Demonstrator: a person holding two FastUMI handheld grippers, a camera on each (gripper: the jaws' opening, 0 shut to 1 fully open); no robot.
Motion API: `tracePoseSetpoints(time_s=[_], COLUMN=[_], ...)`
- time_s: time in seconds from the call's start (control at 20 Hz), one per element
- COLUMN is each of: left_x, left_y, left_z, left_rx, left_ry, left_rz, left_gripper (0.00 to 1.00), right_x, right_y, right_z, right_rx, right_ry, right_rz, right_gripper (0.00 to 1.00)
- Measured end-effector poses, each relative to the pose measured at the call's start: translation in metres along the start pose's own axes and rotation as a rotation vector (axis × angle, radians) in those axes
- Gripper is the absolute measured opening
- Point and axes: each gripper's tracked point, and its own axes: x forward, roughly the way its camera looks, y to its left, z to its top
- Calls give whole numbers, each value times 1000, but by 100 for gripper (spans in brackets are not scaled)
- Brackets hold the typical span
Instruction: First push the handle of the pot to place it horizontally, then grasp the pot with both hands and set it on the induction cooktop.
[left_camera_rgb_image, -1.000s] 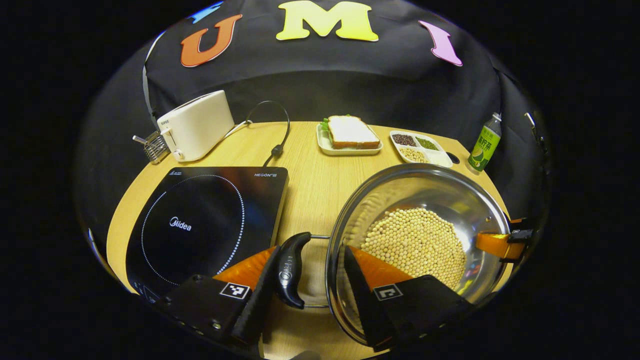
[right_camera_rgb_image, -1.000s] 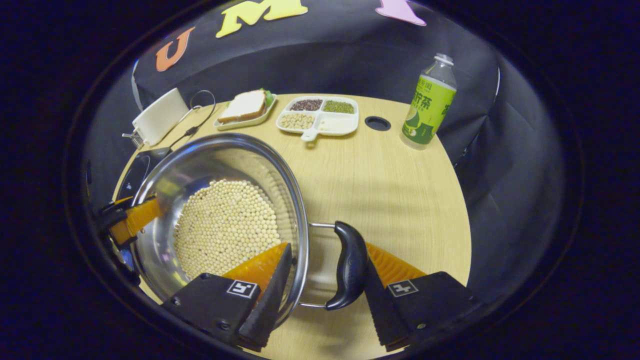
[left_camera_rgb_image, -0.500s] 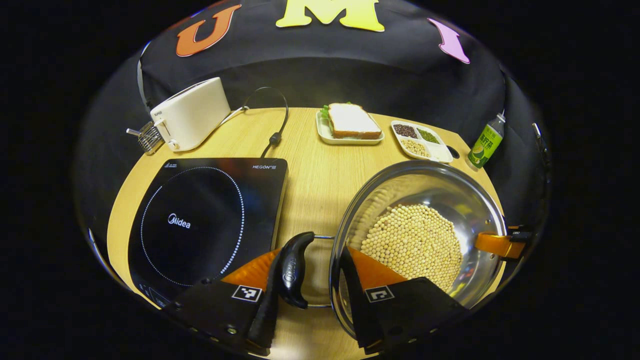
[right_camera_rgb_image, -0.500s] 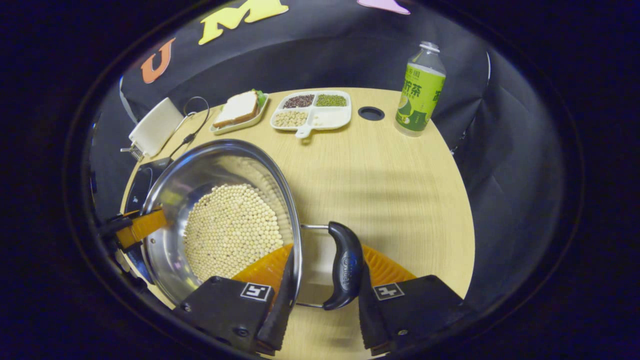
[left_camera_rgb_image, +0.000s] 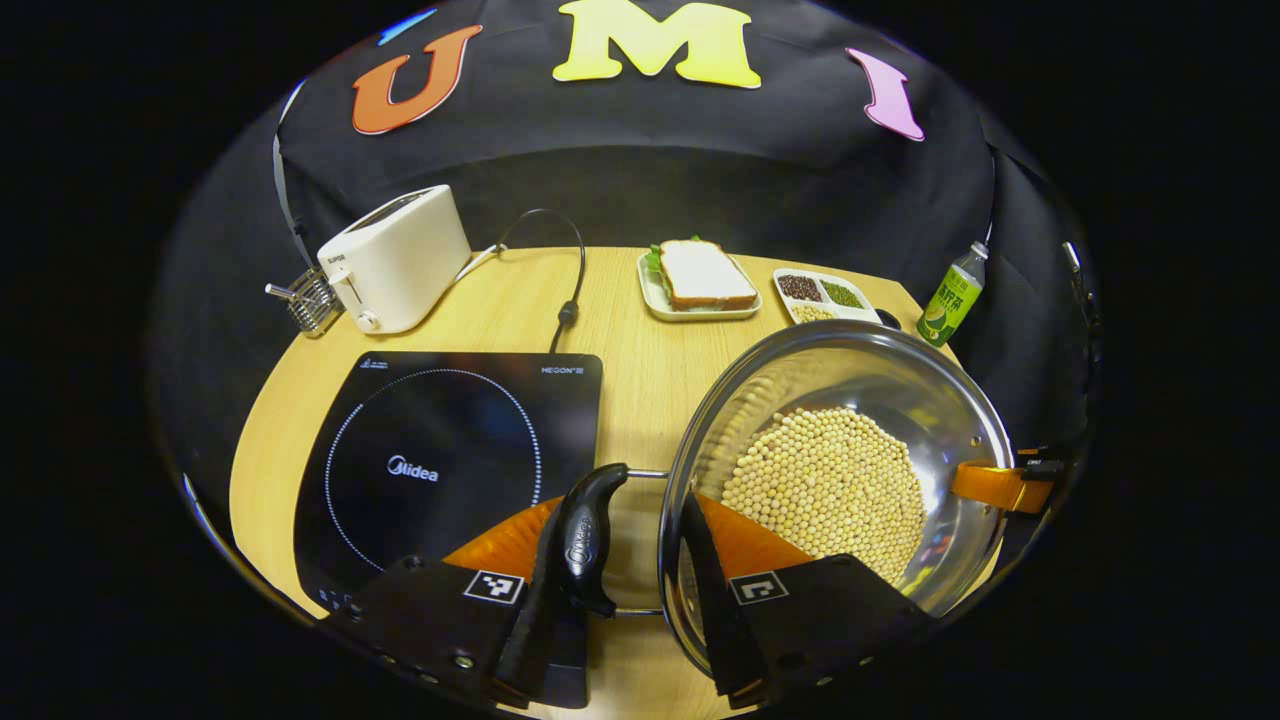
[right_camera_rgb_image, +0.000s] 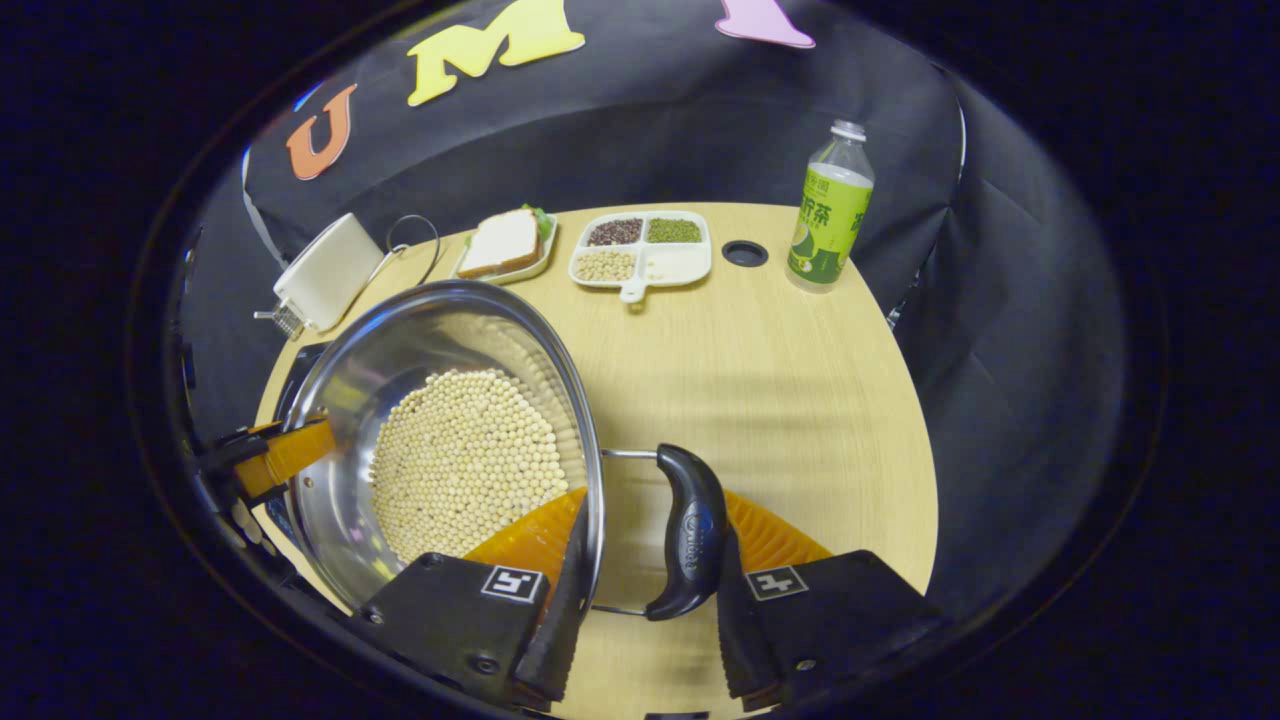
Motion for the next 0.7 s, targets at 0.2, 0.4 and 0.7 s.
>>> tracePoseSetpoints(time_s=[0.2, 0.4, 0.7], left_x=[-16, -27, -40], left_y=[25, 57, 110], left_z=[3, 5, 0], left_rx=[-5, 0, -9], left_ry=[-15, -27, -24], left_rz=[8, 27, 54], left_gripper=[60, 60, 60], right_x=[-12, -16, -18], right_y=[28, 62, 119], right_z=[2, -3, -8], right_rx=[-5, -7, -25], right_ry=[-22, -22, -13], right_rz=[8, 27, 44], right_gripper=[58, 58, 58])
